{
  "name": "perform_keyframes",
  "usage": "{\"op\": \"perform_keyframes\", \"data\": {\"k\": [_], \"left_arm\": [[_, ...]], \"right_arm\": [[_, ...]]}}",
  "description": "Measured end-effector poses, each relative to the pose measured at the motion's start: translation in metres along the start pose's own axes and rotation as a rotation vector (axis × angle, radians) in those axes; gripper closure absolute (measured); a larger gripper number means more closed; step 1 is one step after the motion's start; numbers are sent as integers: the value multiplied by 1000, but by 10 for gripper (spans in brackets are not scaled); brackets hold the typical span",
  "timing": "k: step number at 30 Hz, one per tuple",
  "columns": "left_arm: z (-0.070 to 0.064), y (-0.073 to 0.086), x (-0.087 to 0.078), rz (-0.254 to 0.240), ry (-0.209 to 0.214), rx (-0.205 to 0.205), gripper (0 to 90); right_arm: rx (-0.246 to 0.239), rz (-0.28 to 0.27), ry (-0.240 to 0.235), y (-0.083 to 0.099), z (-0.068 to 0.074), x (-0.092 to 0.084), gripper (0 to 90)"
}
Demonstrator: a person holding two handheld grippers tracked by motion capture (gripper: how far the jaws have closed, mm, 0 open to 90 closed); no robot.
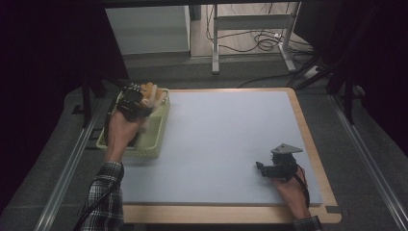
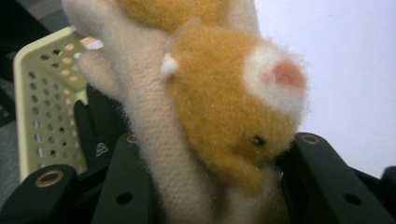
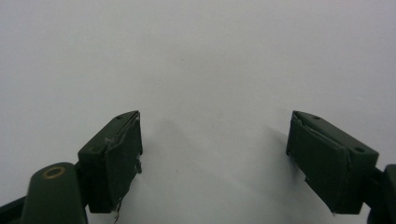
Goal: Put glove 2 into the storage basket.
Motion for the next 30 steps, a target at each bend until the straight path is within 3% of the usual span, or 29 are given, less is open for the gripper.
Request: {"op": "perform_keyframes", "data": {"k": [10, 21, 24, 25, 28, 30], "left_arm": [[17, 14, 39, 55, -10, -36, 575], [4, 20, 86, 145, 37, -21, 536], [0, 24, 97, 187, 69, -7, 461], [2, 25, 98, 180, 73, -18, 455], [10, 28, 97, 178, 65, -50, 254], [12, 29, 92, 173, 50, -40, 165]], "right_arm": [[1, 0, -1, 0, 0, 0, 181], [0, 0, -1, 0, 0, 0, 180], [-1, 0, -1, 0, 0, 0, 180], [-1, 0, -1, 0, 0, 0, 180], [-1, 0, -1, 0, 0, 0, 180], [-1, 0, -1, 0, 0, 0, 180]]}}
Point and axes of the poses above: each handheld gripper's, and its own axes: x roughly forward along the jaws, y roughly out of its underside, z roughly to its left, the point moved 6 cm from there along x, roughly forward along the jaws, and after that the axes turned 4 degrees about y, right-handed, at the moved point
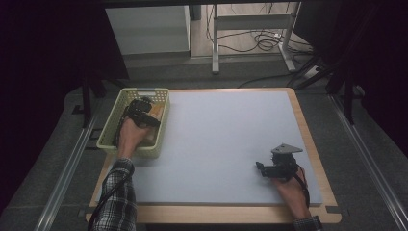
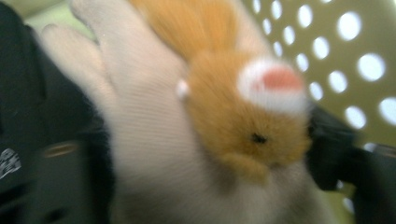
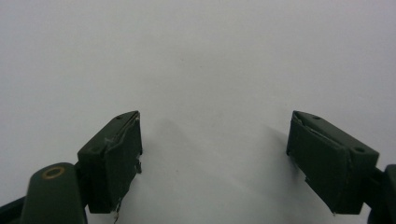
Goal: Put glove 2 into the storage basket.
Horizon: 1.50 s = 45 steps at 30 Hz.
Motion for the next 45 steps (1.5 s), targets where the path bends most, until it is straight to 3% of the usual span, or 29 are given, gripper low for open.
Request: {"op": "perform_keyframes", "data": {"k": [4, 9, 12, 16, 18, 20, 26, 29, 35, 45], "left_arm": [[-1, -4, -20, -29, 2, 19, 95], [5, -10, -49, -100, -5, 17, 127], [14, -9, -55, -109, -51, -11, 282], [29, 0, -44, -60, -150, -44, 517], [34, 4, -35, -34, -158, -68, 600], [36, 8, -24, 2, -160, -79, 620], [14, 2, -4, 6, -87, -31, 635], [8, -3, -3, 6, -103, -8, 651], [19, -1, -10, -21, -101, -50, 548], [26, 3, -27, -98, -75, -76, 384]], "right_arm": [[0, 0, 0, 0, 0, 0, 180], [1, 0, 0, 0, 0, 0, 180], [1, 0, 0, 0, 0, 0, 180], [1, 0, 0, 0, 0, 0, 180], [0, 0, 0, 0, 0, 0, 180], [0, 0, 0, 0, 0, 0, 180], [0, 0, 0, 0, 0, 0, 180], [1, 0, 0, 0, 0, 0, 180], [1, 0, 0, 0, 0, 0, 179], [0, -1, 0, 0, 0, 0, 179]]}}
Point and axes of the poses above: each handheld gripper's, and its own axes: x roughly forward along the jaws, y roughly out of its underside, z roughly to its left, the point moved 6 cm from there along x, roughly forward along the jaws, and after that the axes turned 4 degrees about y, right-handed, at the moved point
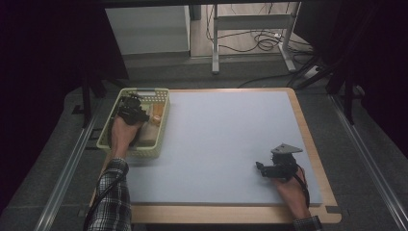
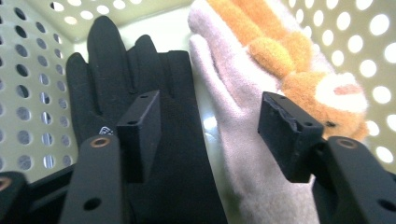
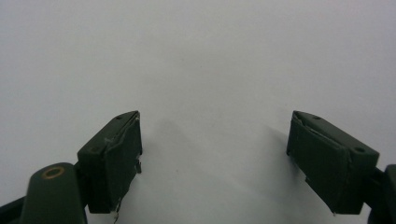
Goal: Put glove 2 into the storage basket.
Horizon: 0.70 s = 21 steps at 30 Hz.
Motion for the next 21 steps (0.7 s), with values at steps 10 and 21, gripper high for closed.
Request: {"op": "perform_keyframes", "data": {"k": [10, 21], "left_arm": [[1, 0, -20, -86, 72, -34, 243], [0, 5, -35, -144, 127, -51, 145]], "right_arm": [[-2, 0, 1, 0, 0, 0, 179], [-3, -1, 2, 0, 0, 0, 180]]}}
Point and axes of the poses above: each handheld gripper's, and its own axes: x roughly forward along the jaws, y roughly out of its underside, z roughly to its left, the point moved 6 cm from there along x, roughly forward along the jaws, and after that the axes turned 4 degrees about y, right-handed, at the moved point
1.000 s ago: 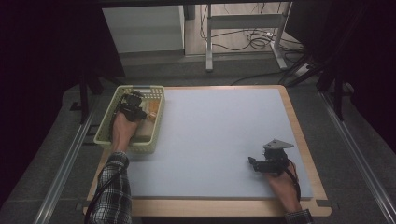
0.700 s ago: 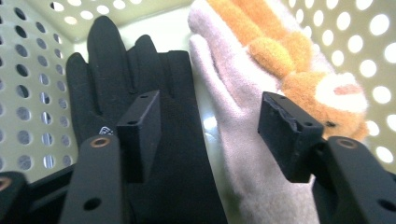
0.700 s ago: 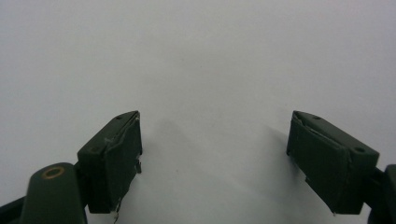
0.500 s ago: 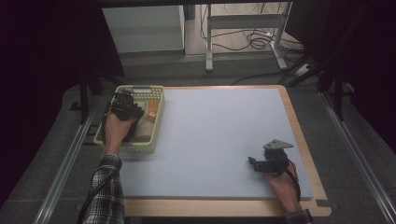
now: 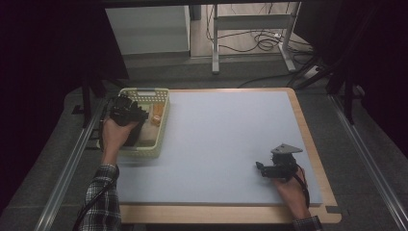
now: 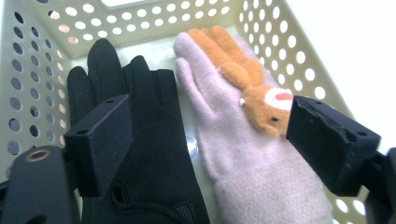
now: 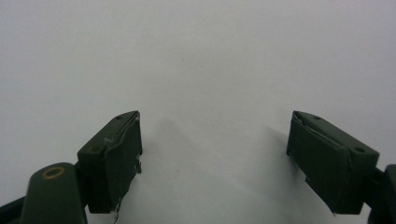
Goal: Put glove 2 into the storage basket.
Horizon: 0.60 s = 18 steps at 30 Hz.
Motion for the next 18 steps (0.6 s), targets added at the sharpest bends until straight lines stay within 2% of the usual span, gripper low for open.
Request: {"op": "perform_keyframes", "data": {"k": [18], "left_arm": [[-14, 9, -19, -40, 66, 43, 72]], "right_arm": [[-1, 0, 0, 0, 0, 0, 180]]}}
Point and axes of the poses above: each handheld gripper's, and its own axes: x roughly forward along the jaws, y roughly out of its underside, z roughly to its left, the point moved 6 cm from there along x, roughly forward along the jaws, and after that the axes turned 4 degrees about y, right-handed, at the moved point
